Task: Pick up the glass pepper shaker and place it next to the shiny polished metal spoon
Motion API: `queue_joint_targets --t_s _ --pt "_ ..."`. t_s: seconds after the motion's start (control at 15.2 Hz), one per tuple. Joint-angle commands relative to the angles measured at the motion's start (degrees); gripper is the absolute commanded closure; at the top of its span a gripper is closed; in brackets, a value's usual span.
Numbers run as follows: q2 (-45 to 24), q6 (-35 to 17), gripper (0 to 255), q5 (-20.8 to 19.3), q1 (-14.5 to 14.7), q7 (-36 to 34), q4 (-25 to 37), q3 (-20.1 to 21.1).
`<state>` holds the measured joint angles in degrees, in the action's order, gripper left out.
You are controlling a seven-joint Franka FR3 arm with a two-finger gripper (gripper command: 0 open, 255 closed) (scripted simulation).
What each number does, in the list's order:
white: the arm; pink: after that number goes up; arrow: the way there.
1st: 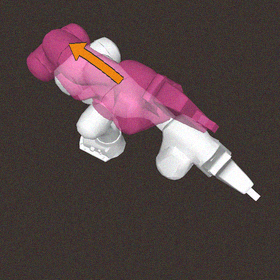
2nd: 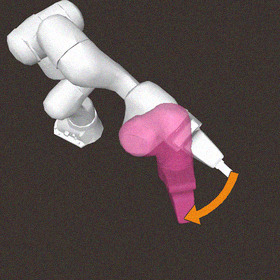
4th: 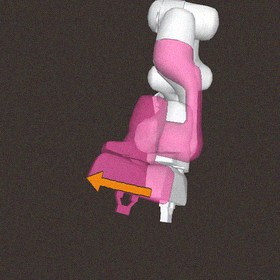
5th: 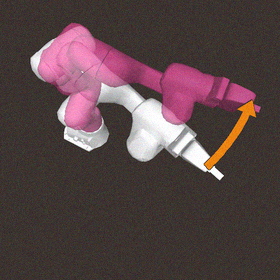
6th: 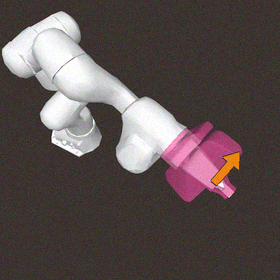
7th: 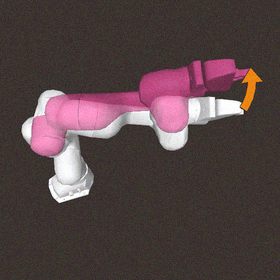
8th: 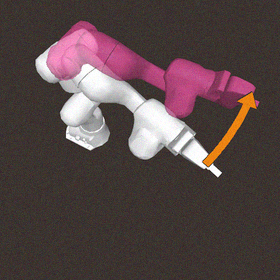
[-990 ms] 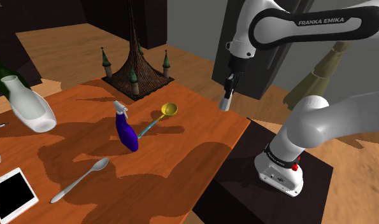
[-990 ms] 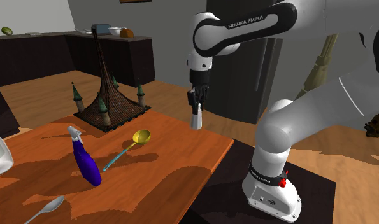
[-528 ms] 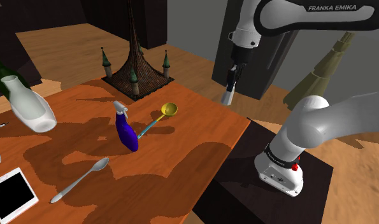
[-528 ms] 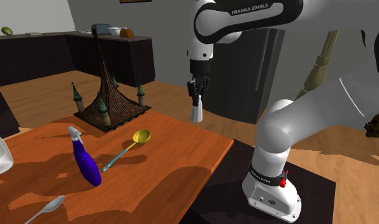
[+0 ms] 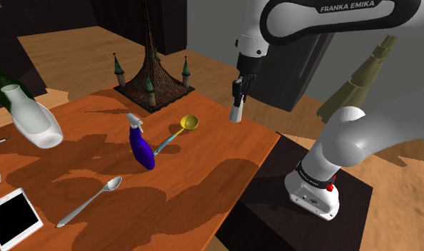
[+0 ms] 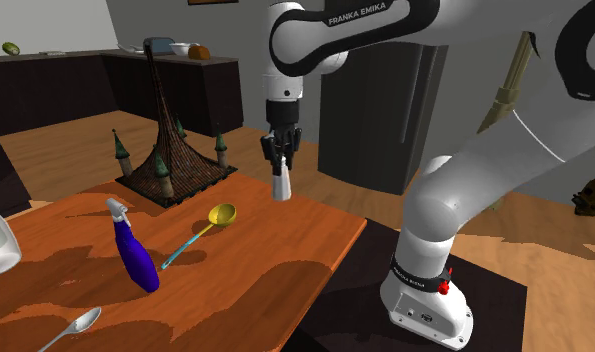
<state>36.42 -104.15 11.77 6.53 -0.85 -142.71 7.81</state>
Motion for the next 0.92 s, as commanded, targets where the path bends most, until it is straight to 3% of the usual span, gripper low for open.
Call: queue_joint_targets --t_s 0.0,0.46,0.86 --pt "-3.35 -1.80 255 0.96 0.69 -2.01 1.93 1.94" --pt "-16.62 -7.49 255 1.78 2.27 -9.45 10.80 8.52" --pt "-28.99 -10.56 255 -0.96 3.33 -16.69 20.86 13.31"
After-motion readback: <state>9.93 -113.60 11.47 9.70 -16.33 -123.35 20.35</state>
